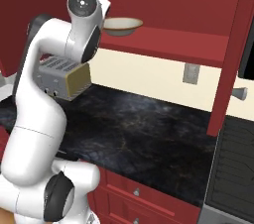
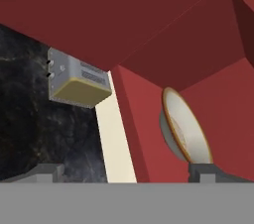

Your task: Move the bowls from the cabinet to the plates on the dining table.

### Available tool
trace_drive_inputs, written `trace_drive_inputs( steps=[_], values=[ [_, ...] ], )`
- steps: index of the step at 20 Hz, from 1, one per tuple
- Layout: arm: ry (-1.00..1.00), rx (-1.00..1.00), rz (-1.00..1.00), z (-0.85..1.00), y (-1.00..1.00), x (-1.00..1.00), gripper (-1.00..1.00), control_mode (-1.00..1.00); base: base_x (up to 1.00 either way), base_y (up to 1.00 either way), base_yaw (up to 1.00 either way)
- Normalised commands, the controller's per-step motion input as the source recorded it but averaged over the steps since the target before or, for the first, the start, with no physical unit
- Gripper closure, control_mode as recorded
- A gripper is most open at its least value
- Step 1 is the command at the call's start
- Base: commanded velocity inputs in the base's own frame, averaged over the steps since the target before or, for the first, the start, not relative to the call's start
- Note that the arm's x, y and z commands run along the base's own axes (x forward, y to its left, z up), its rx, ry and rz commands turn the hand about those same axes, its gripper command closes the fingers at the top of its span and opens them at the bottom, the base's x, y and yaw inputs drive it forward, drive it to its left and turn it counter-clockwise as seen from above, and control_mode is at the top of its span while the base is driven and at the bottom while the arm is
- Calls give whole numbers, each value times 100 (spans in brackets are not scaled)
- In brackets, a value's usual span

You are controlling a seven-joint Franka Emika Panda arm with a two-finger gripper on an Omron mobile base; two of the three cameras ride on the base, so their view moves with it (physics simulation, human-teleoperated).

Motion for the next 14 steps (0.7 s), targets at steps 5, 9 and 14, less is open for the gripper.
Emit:
trace_drive_inputs(
  steps=[5, 9, 14],
  values=[
    [0, 0, 0, 2, 2, 41, -100, -100, 0, 0, 0],
    [0, 0, -1, 0, 8, 39, -100, -100, 0, 0, 0],
    [2, 0, -3, 0, 5, 35, -100, -100, 0, 0, 0]
  ],
)
